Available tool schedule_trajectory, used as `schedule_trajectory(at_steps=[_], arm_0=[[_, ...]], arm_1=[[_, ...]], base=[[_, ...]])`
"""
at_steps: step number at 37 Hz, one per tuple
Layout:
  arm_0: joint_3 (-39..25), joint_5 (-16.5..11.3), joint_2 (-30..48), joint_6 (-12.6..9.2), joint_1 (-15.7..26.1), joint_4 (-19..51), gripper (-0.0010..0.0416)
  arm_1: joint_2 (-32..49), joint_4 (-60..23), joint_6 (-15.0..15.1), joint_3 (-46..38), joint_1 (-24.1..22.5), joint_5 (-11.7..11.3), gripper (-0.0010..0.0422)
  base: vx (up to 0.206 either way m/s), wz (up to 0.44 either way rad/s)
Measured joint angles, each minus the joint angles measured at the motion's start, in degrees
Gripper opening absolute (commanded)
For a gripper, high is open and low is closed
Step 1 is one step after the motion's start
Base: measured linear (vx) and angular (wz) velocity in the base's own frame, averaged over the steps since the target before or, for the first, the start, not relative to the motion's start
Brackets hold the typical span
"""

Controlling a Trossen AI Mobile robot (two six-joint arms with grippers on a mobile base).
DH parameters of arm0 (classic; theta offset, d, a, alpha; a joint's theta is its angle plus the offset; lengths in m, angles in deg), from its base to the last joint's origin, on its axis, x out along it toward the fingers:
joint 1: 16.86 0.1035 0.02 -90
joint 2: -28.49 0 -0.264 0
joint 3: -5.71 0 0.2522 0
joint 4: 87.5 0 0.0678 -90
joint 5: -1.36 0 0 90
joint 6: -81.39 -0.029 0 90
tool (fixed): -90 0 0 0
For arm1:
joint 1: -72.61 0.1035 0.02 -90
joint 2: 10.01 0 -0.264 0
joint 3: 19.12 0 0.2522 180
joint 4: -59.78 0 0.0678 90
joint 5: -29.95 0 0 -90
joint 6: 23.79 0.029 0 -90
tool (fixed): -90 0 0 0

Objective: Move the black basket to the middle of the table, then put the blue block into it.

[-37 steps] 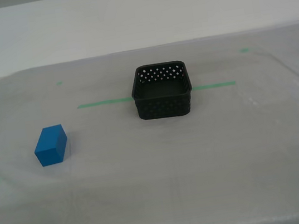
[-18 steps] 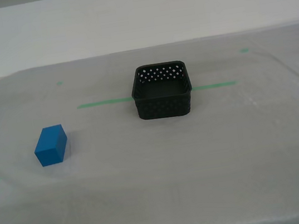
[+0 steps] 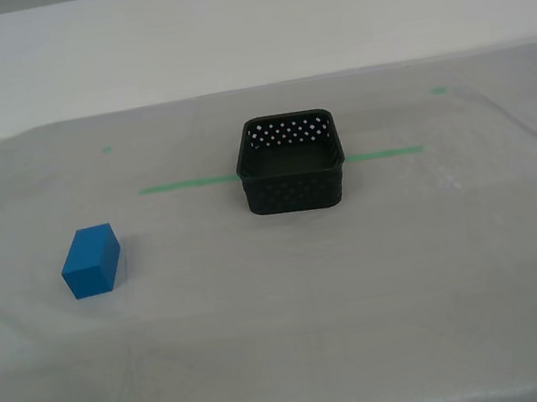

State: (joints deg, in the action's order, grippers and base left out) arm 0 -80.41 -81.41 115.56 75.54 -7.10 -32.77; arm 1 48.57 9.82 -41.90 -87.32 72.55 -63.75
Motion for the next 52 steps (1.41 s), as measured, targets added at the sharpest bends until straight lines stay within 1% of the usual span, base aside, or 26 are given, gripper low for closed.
schedule_trajectory(at_steps=[2, 5, 14, 17, 19, 24, 27, 31, 34, 37, 45, 52], arm_0=[[0.0, 0.0, 0.0, 0.0, 0.1, 0.0, 0.0394], [0.0, 0.0, 0.0, 0.0, 0.0, 0.0, 0.0393], [0.0, 0.0, 0.0, 0.0, 0.0, 0.0, 0.0394], [0.0, 0.0, 0.0, 0.0, 0.0, -0.1, 0.0394], [0.0, 0.0, 0.0, 0.0, 0.0, -0.1, 0.0394], [0.0, 0.0, 0.0, 0.0, 0.1, -0.1, 0.0394], [0.0, 0.0, 0.0, 0.0, 0.0, -0.2, 0.0393], [0.0, 0.0, 0.0, 0.0, 0.1, -0.2, 0.0394], [0.0, 0.0, 0.0, 0.0, 0.0, -0.2, 0.0394], [0.0, 0.0, 0.0, 0.0, 0.0, -0.2, 0.0393], [0.0, 0.0, 0.0, 0.0, 0.0, -0.2, 0.0393], [0.0, 0.0, 0.0, 0.0, 0.0, -0.2, 0.0393]], arm_1=[[0.0, -4.0, -1.4, -1.7, 0.0, -0.1, 0.0000], [0.0, -9.2, -2.8, -3.9, 0.0, -0.1, 0.0000], [0.0, -25.8, -3.1, -8.7, 0.0, -0.1, 0.0000], [0.0, -30.2, -4.2, -9.6, 0.0, -0.1, 0.0000], [0.0, -32.6, -4.5, -10.0, 0.0, -0.1, 0.0000], [0.0, -36.1, -4.9, -10.9, 0.0, -0.1, 0.0000], [-0.1, -37.0, -5.9, -10.9, 0.0, -0.1, 0.0000], [0.0, -38.2, -6.1, -10.9, 0.0, 0.0, 0.0000], [-0.1, -39.0, -6.3, -10.9, 0.0, 0.6, 0.0000], [-0.1, -40.0, -6.5, -10.9, 0.0, 0.8, 0.0000], [-0.1, -42.9, -9.0, -10.9, 0.0, 0.7, 0.0000], [-0.1, -44.2, -9.1, -10.9, 0.0, 0.7, 0.0000]], base=[[0.000, 0.000], [0.000, 0.000], [0.000, 0.000], [0.000, 0.000], [0.000, 0.000], [0.000, 0.000], [0.000, 0.000], [0.000, 0.000], [0.000, 0.000], [0.000, 0.000], [0.000, 0.000], [0.000, 0.000]])
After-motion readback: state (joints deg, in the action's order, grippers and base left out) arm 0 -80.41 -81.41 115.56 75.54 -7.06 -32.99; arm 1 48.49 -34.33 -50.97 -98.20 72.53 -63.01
